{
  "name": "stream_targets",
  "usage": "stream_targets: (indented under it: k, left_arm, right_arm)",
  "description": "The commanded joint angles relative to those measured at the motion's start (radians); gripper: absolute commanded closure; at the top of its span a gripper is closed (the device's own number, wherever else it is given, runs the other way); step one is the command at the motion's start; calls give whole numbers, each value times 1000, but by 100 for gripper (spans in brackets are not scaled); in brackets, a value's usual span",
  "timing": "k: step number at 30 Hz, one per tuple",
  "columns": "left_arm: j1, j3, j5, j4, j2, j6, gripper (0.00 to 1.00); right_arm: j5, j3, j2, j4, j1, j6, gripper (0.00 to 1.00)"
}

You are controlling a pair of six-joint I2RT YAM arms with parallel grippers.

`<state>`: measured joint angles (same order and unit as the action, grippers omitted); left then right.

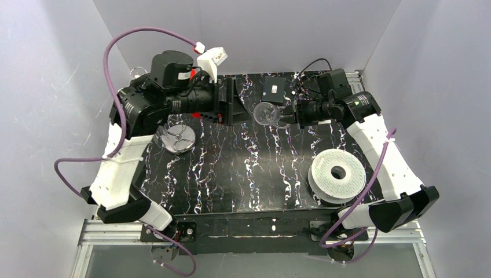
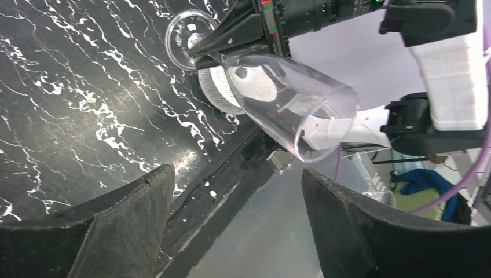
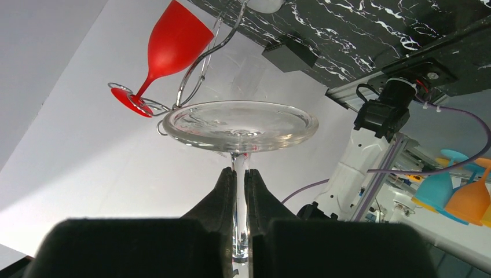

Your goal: Take the wine glass off the wine glass rack

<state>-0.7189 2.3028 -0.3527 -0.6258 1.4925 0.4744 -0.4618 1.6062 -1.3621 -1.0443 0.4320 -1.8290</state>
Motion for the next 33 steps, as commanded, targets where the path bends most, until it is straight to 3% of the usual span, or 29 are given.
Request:
stream_targets:
  k: [1,12,26,33]
  left_arm:
    - [-41,35,80,15,30,-61,22]
    - [-73,91,78,37,74,-87,21]
    - [-74,39,87,46,25,-88,21]
    - [-87,33,104,57,70,-105,26]
  right_arm:
    - [-27,4,29,-23,-4,-24,99]
    - [-11,-19,27,-56,-16,-2,99]
    - [-18,-24,-2,-49,-27,17,99]
    - [-3,22,-31,-94,-26,50,99]
